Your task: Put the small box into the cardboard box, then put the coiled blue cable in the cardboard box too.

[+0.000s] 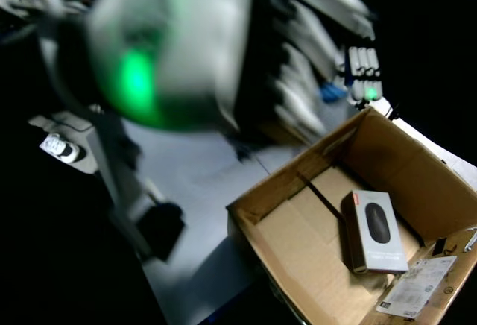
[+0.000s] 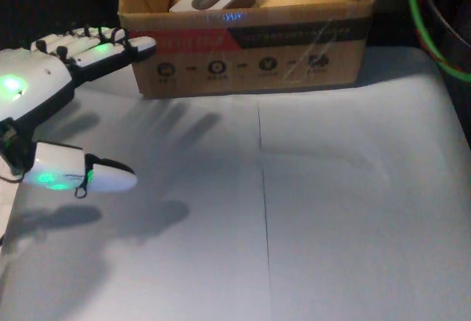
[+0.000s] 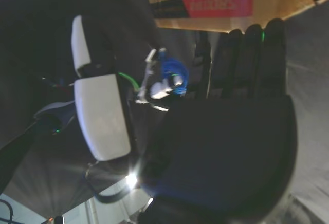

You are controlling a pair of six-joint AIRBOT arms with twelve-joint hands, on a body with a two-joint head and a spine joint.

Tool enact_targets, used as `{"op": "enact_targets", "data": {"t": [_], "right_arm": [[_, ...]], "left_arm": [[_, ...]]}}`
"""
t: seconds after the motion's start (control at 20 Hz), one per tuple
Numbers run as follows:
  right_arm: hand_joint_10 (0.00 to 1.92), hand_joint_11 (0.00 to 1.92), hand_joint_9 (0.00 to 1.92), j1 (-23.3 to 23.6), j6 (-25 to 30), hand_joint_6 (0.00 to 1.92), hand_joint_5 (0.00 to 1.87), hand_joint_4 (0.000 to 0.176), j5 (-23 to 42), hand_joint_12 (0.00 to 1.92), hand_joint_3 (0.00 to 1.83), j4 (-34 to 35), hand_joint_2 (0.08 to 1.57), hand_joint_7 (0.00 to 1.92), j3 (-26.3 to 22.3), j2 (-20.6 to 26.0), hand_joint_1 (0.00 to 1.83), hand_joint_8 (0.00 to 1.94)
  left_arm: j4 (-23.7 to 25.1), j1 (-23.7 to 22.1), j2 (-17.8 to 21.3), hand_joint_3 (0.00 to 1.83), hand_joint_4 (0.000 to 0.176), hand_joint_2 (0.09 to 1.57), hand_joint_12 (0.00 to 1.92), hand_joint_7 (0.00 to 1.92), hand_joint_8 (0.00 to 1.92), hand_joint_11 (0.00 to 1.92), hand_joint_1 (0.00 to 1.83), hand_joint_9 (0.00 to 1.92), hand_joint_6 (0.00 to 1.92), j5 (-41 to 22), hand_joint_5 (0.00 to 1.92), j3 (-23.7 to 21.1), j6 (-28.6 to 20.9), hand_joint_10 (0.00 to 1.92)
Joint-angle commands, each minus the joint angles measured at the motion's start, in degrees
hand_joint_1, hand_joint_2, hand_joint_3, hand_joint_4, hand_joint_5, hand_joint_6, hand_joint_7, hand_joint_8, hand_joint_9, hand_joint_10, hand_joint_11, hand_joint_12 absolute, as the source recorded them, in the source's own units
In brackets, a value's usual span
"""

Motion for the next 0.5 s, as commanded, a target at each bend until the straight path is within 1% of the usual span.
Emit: {"op": "enact_targets", "data": {"t": [0.0,0.05,0.1,0.15,0.2,0.25,0.3,0.35,0.45], "right_arm": [[1.92,1.59,1.6,1.1,0.1,1.92,1.28,0.0,1.0,1.92,0.0,1.7,1.13,1.48,2.6,-1.7,1.83,1.94],[1.92,1.44,1.44,1.1,0.1,1.92,1.1,0.0,-1.3,1.92,0.0,1.7,1.2,1.3,4.4,-3.3,1.77,1.94],[1.92,1.28,1.22,1.1,0.1,1.92,0.89,0.031,-3.8,1.92,0.0,1.6,1.23,1.08,6.8,-5.0,1.54,1.94],[1.92,0.9,0.73,1.0,0.1,1.62,0.59,0.096,-4.5,1.92,0.01,1.6,1.29,0.51,7.5,-5.4,0.92,1.86],[1.69,0.65,0.49,1.0,0.1,0.81,0.39,0.033,-4.7,1.81,0.0,1.6,1.19,0.23,7.7,-5.5,0.77,1.39],[0.5,0.11,0.23,1.0,0.1,0.02,0.18,0.156,-4.7,1.33,0.0,1.3,1.1,0.22,7.4,-5.5,0.45,0.12],[0.17,0.02,0.1,1.0,0.1,0.0,0.05,0.172,-4.7,0.73,0.0,1.1,1.05,0.05,7.1,-5.6,0.38,0.03],[0.01,0.0,0.0,1.0,0.1,0.0,0.0,0.176,-4.7,0.04,0.0,0.8,0.99,0.0,7.1,-5.7,0.37,0.0],[0.0,0.0,0.0,1.0,0.1,0.0,0.0,0.176,-4.5,0.0,0.0,0.7,0.99,0.0,6.6,-5.7,0.38,0.0]], "left_arm": [[0.0,-1.1,-0.3,0.0,0.176,0.84,0.0,0.08,0.0,0.08,0.74,0.06,0.0,-6.3,0.09,0.4,-0.3,0.0],[0.2,-1.3,-0.4,0.01,0.176,0.86,0.0,0.08,0.0,0.08,0.71,0.07,0.0,-6.1,0.09,0.6,-0.4,0.0],[0.4,-1.4,-0.4,0.01,0.176,0.87,0.0,0.09,0.0,0.07,0.69,0.08,0.0,-6.0,0.09,0.6,-0.5,0.0],[0.5,-1.5,-0.4,0.01,0.176,0.87,0.01,0.09,0.0,0.08,0.64,0.09,0.0,-6.0,0.1,0.6,-0.5,0.01],[0.6,-1.5,-0.3,0.01,0.176,0.87,0.0,0.09,0.0,0.07,0.64,0.08,0.0,-6.0,0.1,0.6,-0.6,0.0],[0.7,-1.6,-0.3,0.0,0.176,0.87,0.0,0.09,0.0,0.06,0.64,0.08,0.0,-6.1,0.09,0.6,-0.6,0.0],[0.7,-1.6,-0.3,0.0,0.176,0.86,0.01,0.08,0.0,0.08,0.66,0.08,0.0,-6.1,0.09,0.6,-0.7,0.0],[0.7,-1.6,-0.4,0.0,0.176,0.86,0.02,0.08,0.0,0.1,0.66,0.08,0.0,-6.1,0.07,0.7,-0.8,0.0],[0.8,-1.7,-0.5,0.0,0.176,0.85,0.01,0.08,0.0,0.09,0.72,0.08,0.0,-6.0,0.08,0.7,-0.8,0.0]]}}
